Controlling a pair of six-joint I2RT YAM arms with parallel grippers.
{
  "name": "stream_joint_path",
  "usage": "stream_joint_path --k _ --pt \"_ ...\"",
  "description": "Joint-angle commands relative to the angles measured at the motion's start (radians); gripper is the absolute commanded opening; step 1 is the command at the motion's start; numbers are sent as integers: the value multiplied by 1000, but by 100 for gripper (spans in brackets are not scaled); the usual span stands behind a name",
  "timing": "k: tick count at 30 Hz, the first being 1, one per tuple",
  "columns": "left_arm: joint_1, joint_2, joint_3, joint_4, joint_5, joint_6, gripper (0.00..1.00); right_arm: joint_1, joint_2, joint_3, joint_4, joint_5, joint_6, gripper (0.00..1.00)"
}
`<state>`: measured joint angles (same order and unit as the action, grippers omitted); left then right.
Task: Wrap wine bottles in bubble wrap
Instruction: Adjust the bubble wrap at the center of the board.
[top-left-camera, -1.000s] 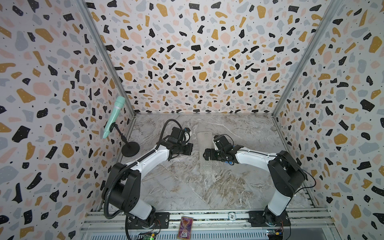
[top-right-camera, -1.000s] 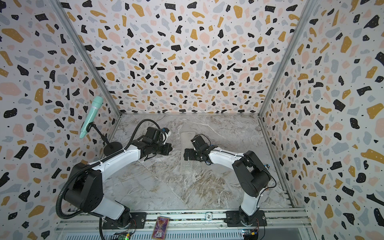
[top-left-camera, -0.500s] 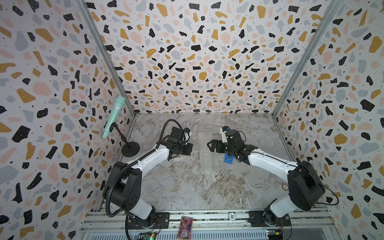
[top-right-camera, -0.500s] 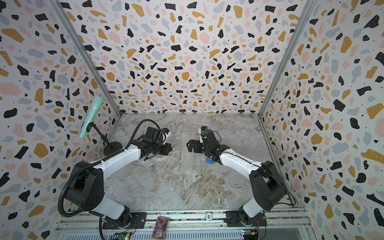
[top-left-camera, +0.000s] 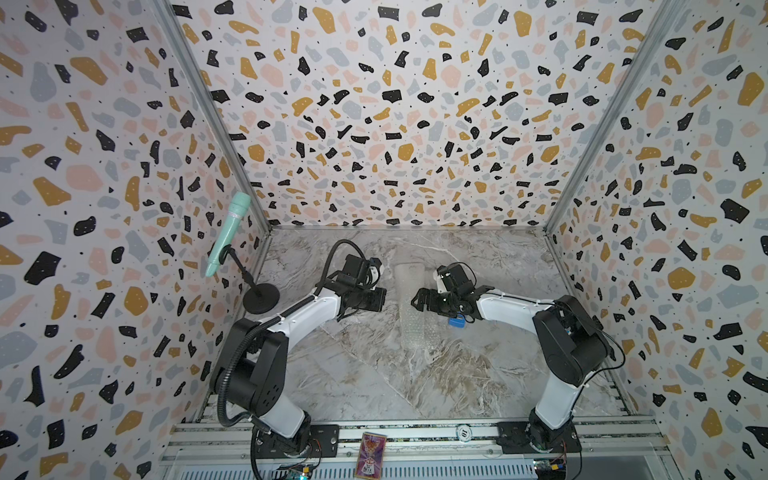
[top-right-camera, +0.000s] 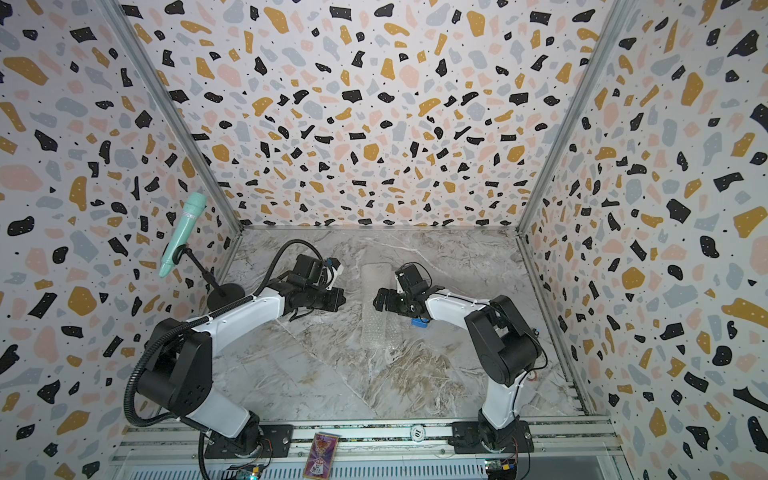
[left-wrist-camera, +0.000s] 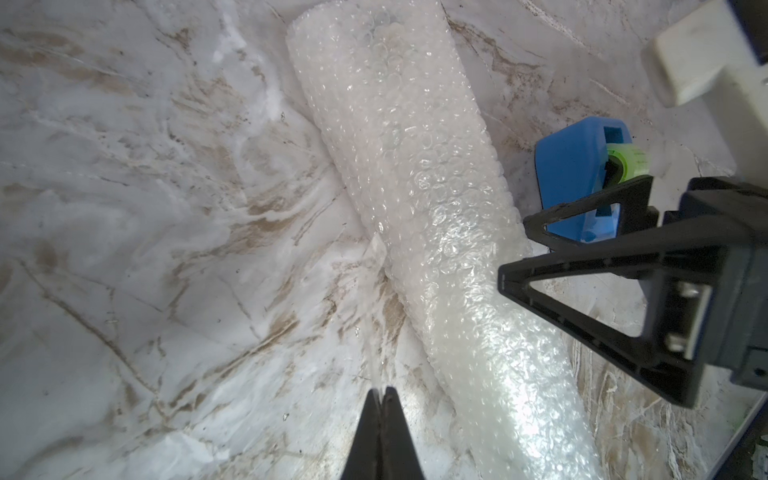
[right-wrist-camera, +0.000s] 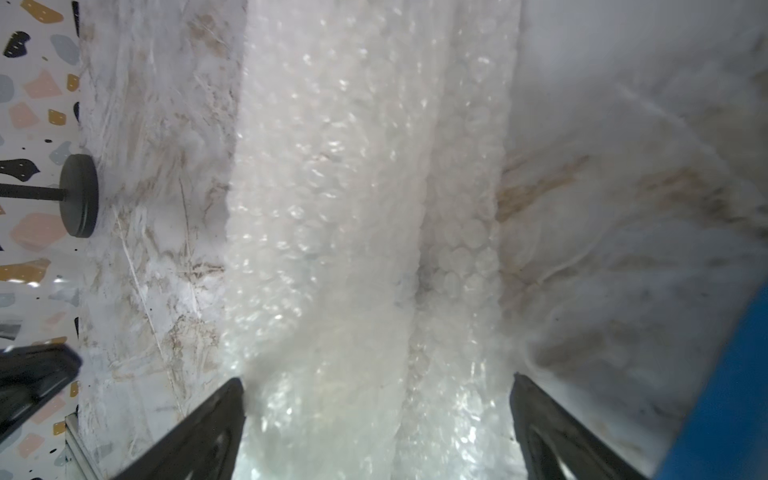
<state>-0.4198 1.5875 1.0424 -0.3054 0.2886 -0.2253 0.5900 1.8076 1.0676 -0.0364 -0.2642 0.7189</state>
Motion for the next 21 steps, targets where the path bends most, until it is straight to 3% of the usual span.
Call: stream_joint_path --k 1,14,18,21 --pt "10 5 16 19 13 13 0 4 9 34 -38 -21 18 99" --pt "10 23 15 40 32 3 0 14 87 28 -10 -107 35 99" --pt "8 37 -10 100 56 -40 0 33 80 47 -36 -77 4 99" --pt "-5 49 -33 174 76 -90 0 44 65 51 -58 -35 -14 93"
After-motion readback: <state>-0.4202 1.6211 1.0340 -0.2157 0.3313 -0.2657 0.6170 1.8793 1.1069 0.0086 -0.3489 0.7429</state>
